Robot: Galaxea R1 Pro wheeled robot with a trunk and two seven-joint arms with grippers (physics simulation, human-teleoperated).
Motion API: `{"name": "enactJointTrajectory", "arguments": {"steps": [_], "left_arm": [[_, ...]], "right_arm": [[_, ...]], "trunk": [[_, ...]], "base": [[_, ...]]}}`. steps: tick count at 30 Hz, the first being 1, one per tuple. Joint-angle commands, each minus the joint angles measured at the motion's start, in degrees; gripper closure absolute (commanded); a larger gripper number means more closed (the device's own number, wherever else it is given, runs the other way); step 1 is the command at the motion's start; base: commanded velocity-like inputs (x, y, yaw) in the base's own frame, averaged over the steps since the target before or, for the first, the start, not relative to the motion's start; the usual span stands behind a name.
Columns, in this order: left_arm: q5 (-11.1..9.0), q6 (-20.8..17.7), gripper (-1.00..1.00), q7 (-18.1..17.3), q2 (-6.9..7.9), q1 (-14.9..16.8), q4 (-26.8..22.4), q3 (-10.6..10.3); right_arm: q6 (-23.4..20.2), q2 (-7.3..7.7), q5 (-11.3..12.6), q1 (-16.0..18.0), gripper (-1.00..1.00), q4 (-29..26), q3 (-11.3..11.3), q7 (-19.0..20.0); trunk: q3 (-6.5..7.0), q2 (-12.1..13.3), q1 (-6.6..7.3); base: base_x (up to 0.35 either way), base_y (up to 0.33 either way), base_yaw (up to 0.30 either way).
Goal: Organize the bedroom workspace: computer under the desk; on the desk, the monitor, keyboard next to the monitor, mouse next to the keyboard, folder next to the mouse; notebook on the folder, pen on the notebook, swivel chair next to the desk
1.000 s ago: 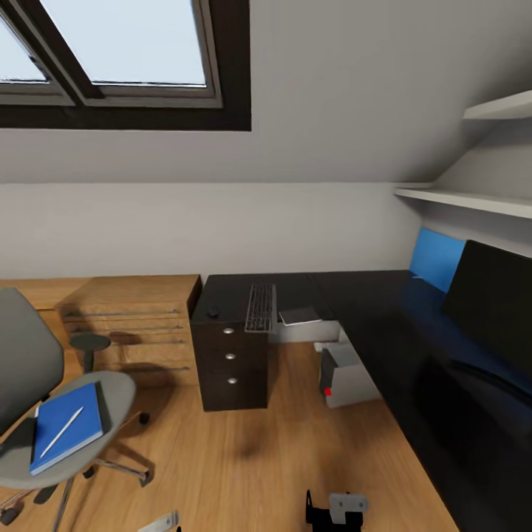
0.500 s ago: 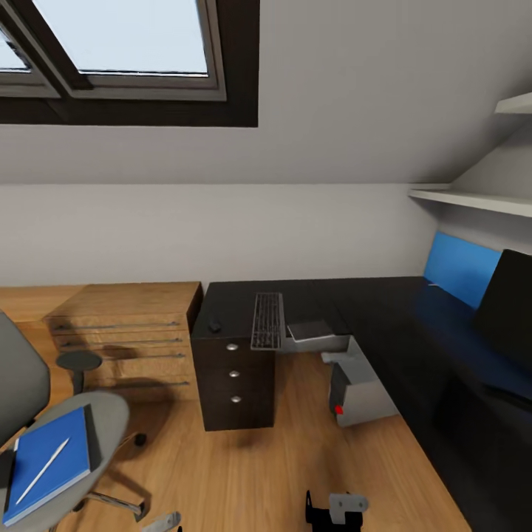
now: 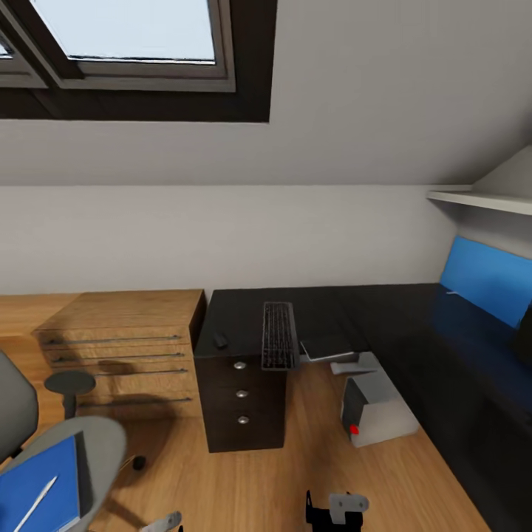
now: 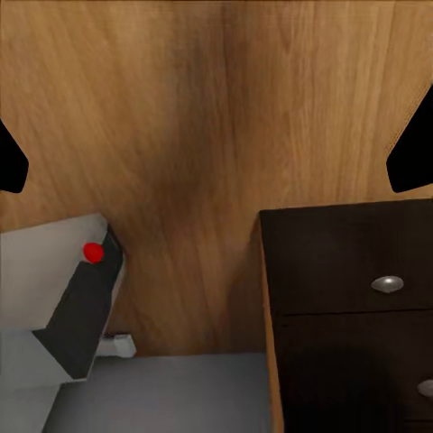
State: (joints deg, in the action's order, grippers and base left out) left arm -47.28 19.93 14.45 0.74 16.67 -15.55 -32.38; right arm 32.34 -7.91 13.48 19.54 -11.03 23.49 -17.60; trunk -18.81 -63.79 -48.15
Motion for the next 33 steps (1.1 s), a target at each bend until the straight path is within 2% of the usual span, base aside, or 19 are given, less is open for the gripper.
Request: {"name": "enactJointTrajectory", "arguments": {"steps": [1, 12, 33], "left_arm": [[-0.3, 0.1, -1.00, 0.4, 0.05, 0.0, -0.1, -0.5], [-0.3, 0.0, -1.00, 0.5, -0.50, 0.0, -0.1, -0.5], [-0.2, 0.1, -1.00, 0.8, -0.74, 0.0, -0.5, -0.5]], "right_arm": [[0.2, 0.00, 0.4, 0.1, -1.00, 0.0, 0.5, -0.3], [0.2, 0.00, 0.4, 0.1, -1.00, 0.1, 0.5, -0.3], [0.2, -0.01, 0.4, 0.1, -1.00, 0.0, 0.4, -0.4]], "trunk": [[-0.07, 0.0, -0.04], [-0.07, 0.0, -0.04], [-3.84, -8.5, -4.65]], "base": [[0.289, 0.210, 0.000], [0.178, 0.237, 0.000], [0.001, 0.002, 0.000]]}}
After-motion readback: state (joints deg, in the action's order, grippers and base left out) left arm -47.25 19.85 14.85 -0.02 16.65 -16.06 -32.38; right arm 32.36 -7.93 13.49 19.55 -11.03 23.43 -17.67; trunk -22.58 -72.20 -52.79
